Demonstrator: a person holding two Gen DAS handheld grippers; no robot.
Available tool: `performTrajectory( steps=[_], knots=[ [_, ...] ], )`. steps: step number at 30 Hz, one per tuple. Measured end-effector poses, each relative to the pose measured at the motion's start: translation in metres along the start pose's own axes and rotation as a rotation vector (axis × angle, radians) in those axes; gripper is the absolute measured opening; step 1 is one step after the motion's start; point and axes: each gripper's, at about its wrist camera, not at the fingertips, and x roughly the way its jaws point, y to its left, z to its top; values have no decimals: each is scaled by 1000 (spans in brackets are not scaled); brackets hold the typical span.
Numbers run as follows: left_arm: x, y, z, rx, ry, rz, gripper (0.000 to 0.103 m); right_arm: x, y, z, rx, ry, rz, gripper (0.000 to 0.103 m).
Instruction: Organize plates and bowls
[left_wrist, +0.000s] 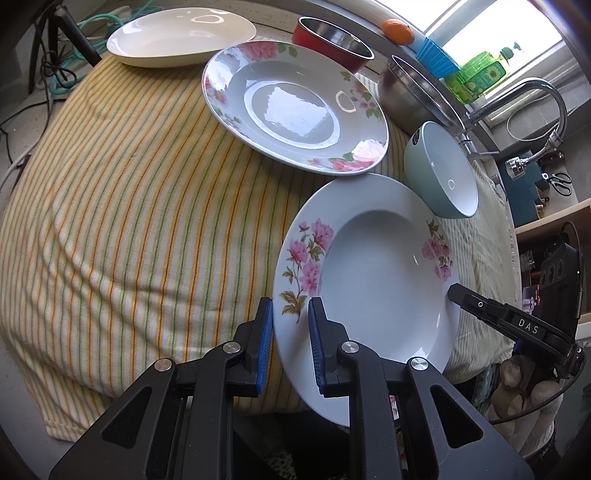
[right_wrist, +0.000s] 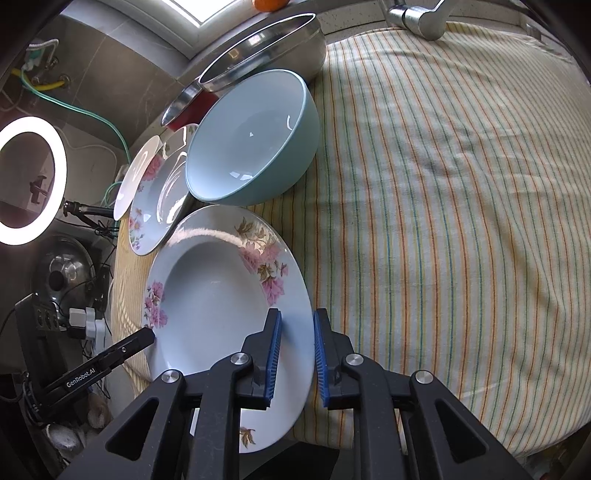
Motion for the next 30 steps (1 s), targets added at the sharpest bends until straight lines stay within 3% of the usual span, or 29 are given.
performTrajectory(
  steps=[12,30],
  knots=[
    [-14,9,0,7,-20,4,17,-1,4,-3,-5,-2,-42,24],
    [-54,40,17,-44,-106,9,17,-41,44,2,-117,-175,-83,32]
  ],
)
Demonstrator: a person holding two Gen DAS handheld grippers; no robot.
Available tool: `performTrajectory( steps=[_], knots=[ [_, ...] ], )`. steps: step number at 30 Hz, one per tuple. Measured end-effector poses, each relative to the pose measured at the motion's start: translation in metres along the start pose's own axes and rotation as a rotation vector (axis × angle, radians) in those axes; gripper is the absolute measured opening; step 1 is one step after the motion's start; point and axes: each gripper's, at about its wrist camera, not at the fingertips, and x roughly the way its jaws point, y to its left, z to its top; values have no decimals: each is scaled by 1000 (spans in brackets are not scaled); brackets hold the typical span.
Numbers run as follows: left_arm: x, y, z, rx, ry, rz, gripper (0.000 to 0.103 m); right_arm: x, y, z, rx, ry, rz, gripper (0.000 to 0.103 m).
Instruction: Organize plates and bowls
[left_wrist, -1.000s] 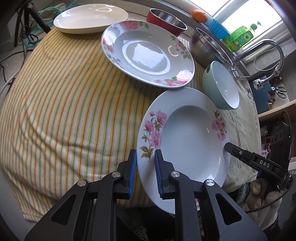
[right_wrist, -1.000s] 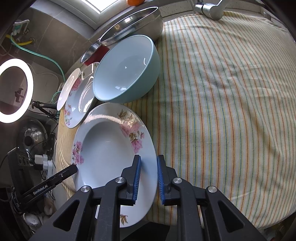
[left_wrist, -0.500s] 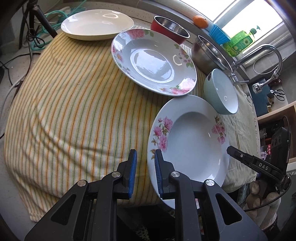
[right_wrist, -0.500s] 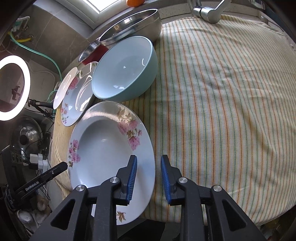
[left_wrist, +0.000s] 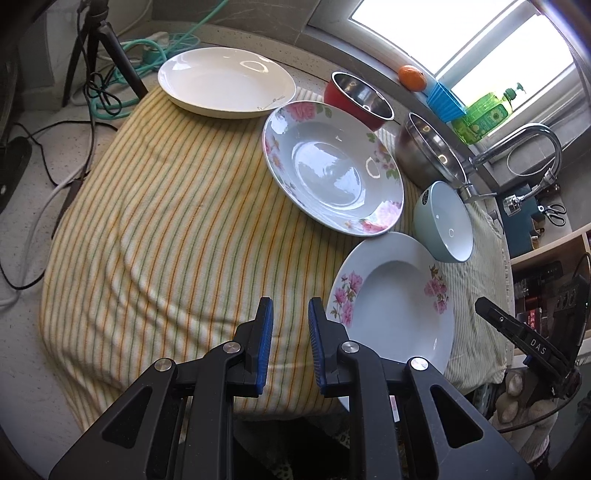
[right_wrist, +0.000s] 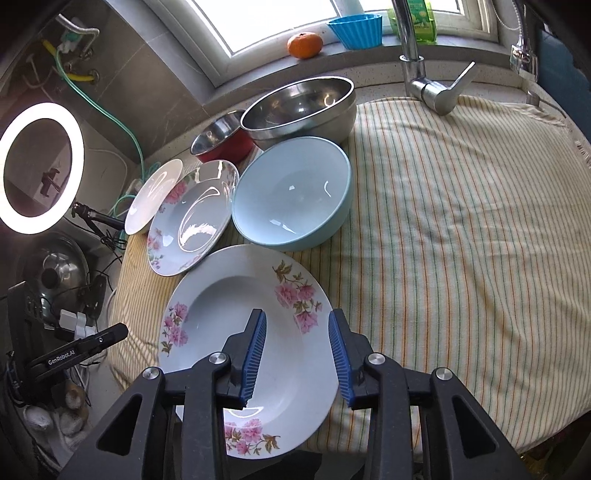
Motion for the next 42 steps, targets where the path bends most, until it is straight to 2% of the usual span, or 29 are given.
performTrajectory(
  steps=[6,9,10,18,28,34,42],
  knots=[
    [-7,14,8,-30,-19,-1,17,-9,13,10,-18,-54,39,33],
    [-8,19,12,-39,-24,-5,17,-10,21,16,-21,-78,58,43],
    [-9,21,14,-41,-27,-2,17,-12,23,18,-20,-86,67,50],
    [-10,29,26,-60,-44,-17,19,-3,57,45,-111,-47,80,50],
    [-7,34,40,-101,-71,-36,19,30,88,87,-190,25,71,50],
    [-3,34,49,-120,-82,-45,19,53,102,112,-240,73,67,36],
    [7,34,62,-140,-87,-50,19,82,109,135,-251,143,65,25]
  ],
)
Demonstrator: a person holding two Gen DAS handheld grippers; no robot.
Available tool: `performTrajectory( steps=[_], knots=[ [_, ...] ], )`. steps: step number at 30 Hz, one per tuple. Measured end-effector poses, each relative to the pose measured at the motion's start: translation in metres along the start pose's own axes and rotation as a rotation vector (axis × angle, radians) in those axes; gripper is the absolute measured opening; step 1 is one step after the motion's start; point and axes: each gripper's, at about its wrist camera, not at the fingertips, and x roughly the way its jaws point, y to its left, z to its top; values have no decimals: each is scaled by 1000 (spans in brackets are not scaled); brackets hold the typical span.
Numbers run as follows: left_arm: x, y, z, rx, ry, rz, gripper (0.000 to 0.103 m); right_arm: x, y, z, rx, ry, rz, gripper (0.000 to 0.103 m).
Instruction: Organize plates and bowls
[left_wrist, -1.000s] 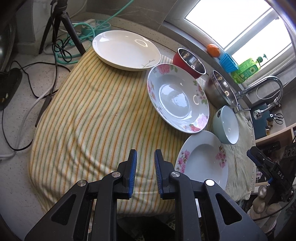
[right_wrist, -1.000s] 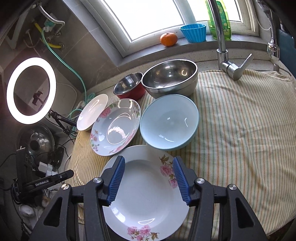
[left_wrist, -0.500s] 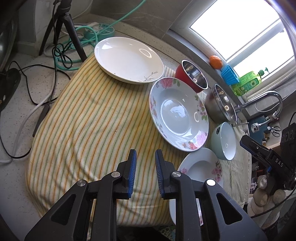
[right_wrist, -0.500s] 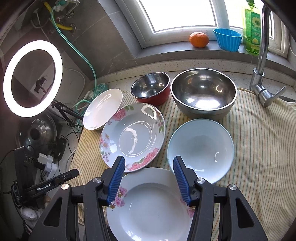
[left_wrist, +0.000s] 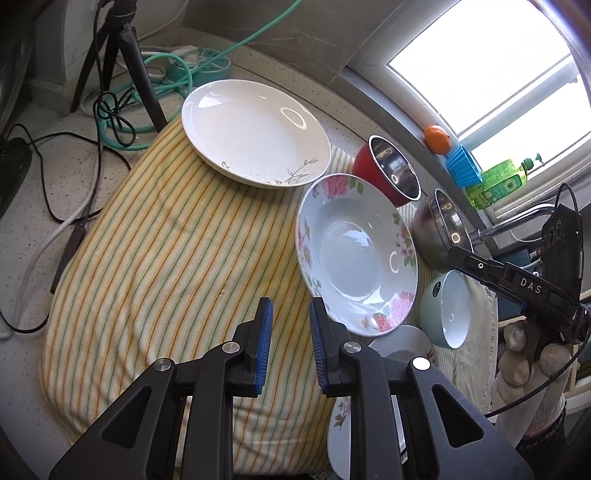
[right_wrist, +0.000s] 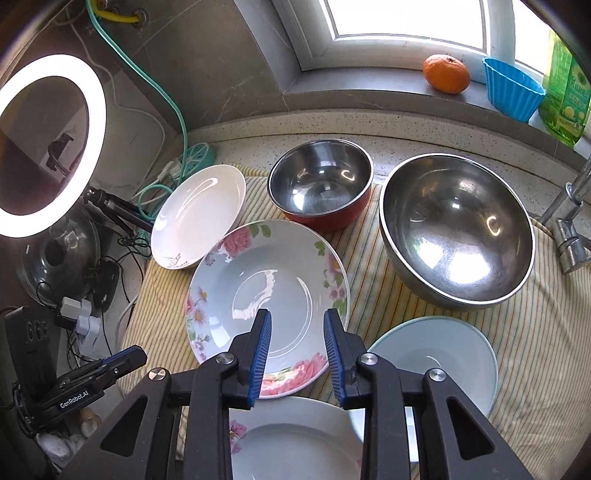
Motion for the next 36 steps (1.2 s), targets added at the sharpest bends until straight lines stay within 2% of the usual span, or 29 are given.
performTrajectory(
  steps=[14,20,33,36],
  knots=[
    [22,-7,13,-11,14,15,19,31,-12,29,-22,78,-28,25],
    [32,-11,14,-5,25,26,19,42,-10,30,-64,92,-63,25],
    [51,-15,22,-7,39,38,19,56,-16,37,-67,124,-75,23],
    [54,-16,24,-6,41,38,19,60,-18,38,-69,134,-80,20]
  ],
)
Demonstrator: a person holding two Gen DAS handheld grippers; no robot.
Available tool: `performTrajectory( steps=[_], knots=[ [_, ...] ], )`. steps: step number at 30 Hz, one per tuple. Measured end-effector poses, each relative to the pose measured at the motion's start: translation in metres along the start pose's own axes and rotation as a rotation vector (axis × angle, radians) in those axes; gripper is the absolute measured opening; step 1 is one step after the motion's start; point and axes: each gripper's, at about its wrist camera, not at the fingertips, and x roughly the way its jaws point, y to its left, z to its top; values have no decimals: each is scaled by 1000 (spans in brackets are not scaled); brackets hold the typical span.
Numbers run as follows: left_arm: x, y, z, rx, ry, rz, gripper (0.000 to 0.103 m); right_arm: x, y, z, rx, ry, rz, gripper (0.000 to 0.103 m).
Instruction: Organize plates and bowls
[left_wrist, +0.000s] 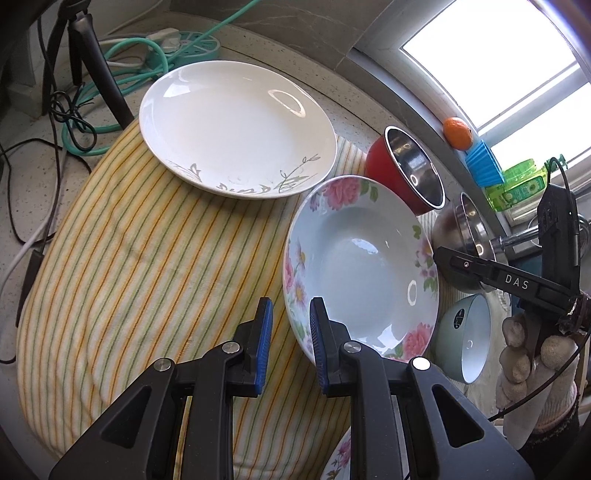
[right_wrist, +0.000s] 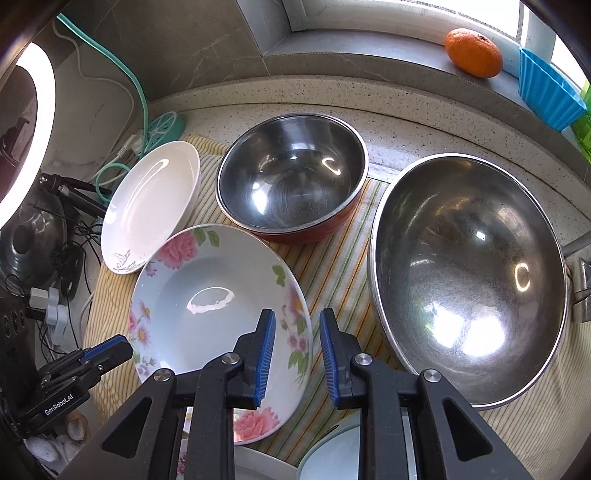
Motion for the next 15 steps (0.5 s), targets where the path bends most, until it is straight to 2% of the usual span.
performTrajectory(
  steps=[2,15],
  knots=[
    [1,0,2,-2,1,-1,19,1,0,1,-5,5,-1,15],
    [11,5,4,-13,24,-18,19,6,8,-2,-32,21,-69,15]
  ],
)
